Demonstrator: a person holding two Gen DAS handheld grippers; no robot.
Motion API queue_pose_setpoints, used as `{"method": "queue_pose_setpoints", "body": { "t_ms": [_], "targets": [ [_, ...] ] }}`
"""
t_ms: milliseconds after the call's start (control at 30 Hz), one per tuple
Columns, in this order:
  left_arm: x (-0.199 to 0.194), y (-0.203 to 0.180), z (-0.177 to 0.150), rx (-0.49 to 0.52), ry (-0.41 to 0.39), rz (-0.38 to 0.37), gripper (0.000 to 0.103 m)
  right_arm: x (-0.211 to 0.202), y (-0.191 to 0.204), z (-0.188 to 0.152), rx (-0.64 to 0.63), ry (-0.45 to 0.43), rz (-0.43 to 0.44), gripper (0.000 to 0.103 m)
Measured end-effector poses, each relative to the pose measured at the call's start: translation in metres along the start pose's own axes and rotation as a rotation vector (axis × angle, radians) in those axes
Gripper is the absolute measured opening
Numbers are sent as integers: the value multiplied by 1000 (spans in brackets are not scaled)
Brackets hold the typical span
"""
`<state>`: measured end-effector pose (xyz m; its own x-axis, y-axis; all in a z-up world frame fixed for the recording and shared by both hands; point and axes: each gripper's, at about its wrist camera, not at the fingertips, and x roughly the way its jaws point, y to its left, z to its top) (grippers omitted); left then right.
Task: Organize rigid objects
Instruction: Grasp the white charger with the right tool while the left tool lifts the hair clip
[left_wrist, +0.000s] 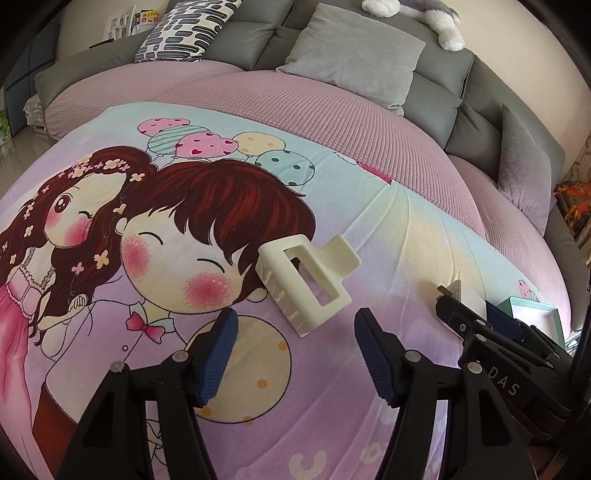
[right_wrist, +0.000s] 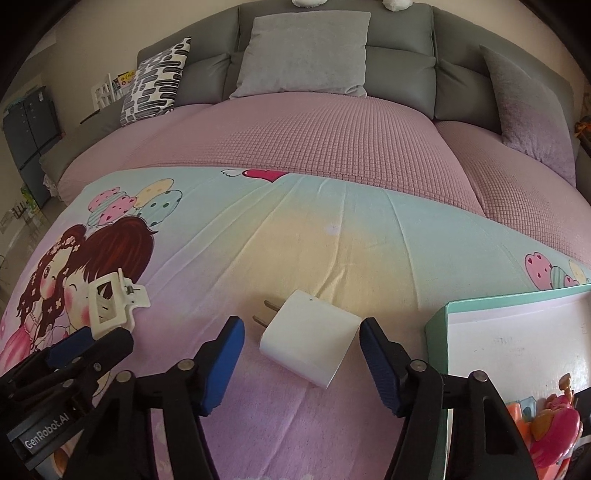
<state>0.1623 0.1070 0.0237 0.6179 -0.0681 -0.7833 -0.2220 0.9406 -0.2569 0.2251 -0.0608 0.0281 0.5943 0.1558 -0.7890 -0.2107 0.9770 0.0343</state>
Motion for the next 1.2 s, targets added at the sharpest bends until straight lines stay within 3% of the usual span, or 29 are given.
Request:
{"method": "queue_pose_setpoints", "body": {
  "t_ms": [200,500,533,600,800,1033,1200],
  "targets": [
    [1,-3,5,-9,-56,51,67,2,-4,-1,13,-4,15,58],
    [15,-10,5,18,-94,68,67,1,-4,-2,7,-10,12,58],
    [15,-9,5,22,-94,70,65,0,-4,-2,7,-11,12,58],
    [13,-8,6,18,-105,58,50,0,-4,-3,9,-14,14,58],
    [10,-6,6,14,-113,14,49,-7,-9,-6,34,-19,31,57],
    [-13,-13,9,41,-150,1,49,-52,-26,-15,121,-97,39,57],
    [-39,-38,11,96,-174,-39,49,-91,-54,-36,234,-123,-57,57]
  ]
}}
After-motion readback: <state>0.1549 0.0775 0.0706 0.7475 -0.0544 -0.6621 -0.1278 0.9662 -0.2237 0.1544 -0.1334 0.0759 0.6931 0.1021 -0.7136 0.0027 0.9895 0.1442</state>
